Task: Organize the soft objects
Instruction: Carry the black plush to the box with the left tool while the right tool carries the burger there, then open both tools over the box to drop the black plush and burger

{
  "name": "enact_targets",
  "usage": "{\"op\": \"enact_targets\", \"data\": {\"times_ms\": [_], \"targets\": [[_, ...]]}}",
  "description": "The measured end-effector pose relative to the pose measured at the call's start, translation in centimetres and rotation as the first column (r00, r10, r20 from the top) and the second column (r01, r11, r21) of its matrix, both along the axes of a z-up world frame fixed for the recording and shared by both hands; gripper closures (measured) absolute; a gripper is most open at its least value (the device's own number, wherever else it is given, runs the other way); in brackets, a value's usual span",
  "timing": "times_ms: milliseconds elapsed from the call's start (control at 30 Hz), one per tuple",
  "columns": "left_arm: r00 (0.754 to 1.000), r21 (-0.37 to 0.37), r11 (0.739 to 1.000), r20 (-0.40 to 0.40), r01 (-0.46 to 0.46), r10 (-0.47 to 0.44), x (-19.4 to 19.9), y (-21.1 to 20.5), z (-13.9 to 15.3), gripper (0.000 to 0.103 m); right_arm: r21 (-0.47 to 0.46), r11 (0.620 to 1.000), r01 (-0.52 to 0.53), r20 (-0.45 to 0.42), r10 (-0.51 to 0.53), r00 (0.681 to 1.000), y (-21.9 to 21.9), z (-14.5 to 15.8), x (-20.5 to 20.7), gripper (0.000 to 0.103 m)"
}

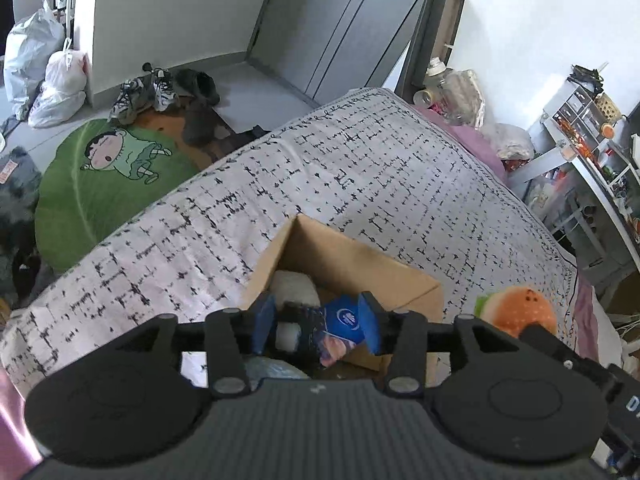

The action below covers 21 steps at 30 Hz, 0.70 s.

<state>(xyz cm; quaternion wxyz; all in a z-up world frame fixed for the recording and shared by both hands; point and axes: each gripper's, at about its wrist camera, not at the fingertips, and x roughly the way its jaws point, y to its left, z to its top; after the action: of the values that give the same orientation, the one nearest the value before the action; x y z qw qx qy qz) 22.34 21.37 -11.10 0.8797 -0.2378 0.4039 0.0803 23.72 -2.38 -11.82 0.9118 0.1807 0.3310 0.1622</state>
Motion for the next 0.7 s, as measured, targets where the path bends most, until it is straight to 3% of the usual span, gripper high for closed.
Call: {"op": "enact_targets", "data": {"times_ms": [167,233,300,400,533,700], "targets": [[1.000,-0.003,1.000,0.000,-0.001,0.001,-0.2,0.4,0.5,0.057,0.003,1.000,0.016,-0.018,-0.016,1.000,0.7,0.2,0.4,0.073],[1.000,0.004,1.000,0.001,0.002,-0.002,-0.4,0.3,1.0,0.057,0.032,0.999,0.031,-0.027,-0.030,0.999,0.1,0.5,0.2,0.055],[1.000,0.013,1.000,0.002,0.005,-0.005,-0.6,0.2,1.4,0.056,0.048,0.997,0.056,-0.017,-0.055,0.998,-0.6,0.9,-0.1,0.048],[1.000,0.032,0.999,0.004,0.017,-0.017,-0.9,-0.3,2.1,0.053,0.061,0.996,0.066,-0.025,-0.065,0.998,-1.5,1.3,-0.4,0.048],[1.000,0.041,0.999,0.011,0.021,-0.021,-1.7,-1.0,3.1,0.040,0.065,0.996,0.062,-0.017,-0.061,0.998,-2.6,1.9,-1.0,0.048],[1.000,0.060,0.998,0.017,0.024,-0.026,-3.0,-1.9,4.5,0.030,0.068,0.997,0.036,-0.011,-0.036,0.999,-3.6,2.8,-1.8,0.048]]}}
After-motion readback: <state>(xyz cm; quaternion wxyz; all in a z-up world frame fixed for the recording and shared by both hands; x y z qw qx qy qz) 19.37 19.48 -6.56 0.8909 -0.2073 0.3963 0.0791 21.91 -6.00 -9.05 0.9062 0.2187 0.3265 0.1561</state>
